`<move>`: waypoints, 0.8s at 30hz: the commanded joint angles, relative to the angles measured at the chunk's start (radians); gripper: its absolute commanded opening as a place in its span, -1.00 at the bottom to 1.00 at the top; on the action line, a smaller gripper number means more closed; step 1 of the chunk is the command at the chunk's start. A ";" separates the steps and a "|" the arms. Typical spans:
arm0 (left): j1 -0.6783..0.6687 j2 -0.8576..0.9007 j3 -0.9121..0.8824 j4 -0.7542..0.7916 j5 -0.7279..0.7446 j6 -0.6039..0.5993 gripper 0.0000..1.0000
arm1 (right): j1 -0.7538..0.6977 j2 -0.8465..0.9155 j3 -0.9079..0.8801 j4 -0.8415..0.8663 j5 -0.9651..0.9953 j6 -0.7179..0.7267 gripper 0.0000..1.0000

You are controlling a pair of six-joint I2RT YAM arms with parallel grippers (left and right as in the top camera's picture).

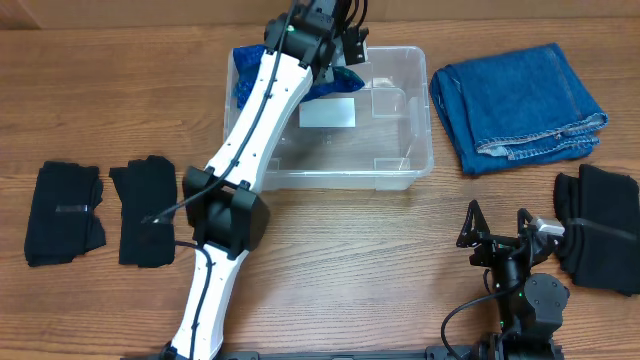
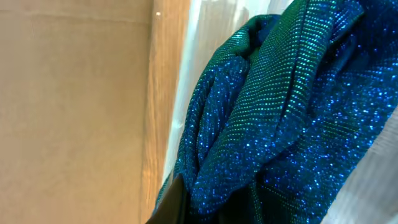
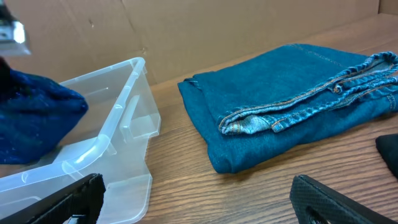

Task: Pack container
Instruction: 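Lift the sparkly fabric with the left gripper and lower it into the bin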

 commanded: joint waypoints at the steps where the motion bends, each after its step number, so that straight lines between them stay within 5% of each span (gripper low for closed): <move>1: 0.000 0.064 0.006 0.019 -0.039 0.041 -0.92 | 0.004 -0.005 0.013 -0.002 0.002 0.000 1.00; 2: 0.000 0.072 0.006 0.019 -0.037 0.040 -0.85 | 0.004 -0.005 0.013 -0.002 0.002 0.000 1.00; 4: 0.000 0.075 0.006 0.019 -0.011 0.020 0.25 | 0.004 -0.005 0.013 -0.002 0.002 0.000 1.00; 7: -0.014 0.069 0.006 0.019 0.050 -0.097 0.64 | 0.005 -0.005 0.013 -0.002 0.002 0.000 1.00; 15: -0.126 -0.025 0.008 -0.028 0.018 -0.399 0.68 | 0.005 -0.005 0.013 -0.002 0.002 0.000 1.00; 19: -0.128 -0.119 0.008 -0.083 0.014 -0.725 0.71 | 0.004 -0.005 0.013 -0.002 0.002 0.000 1.00; 21: -0.093 -0.153 0.008 -0.131 0.080 -0.977 0.45 | 0.005 -0.005 0.013 -0.002 0.002 0.000 1.00; 24: -0.030 -0.148 0.007 -0.211 0.278 -1.075 0.01 | 0.005 -0.005 0.013 -0.002 0.002 0.000 1.00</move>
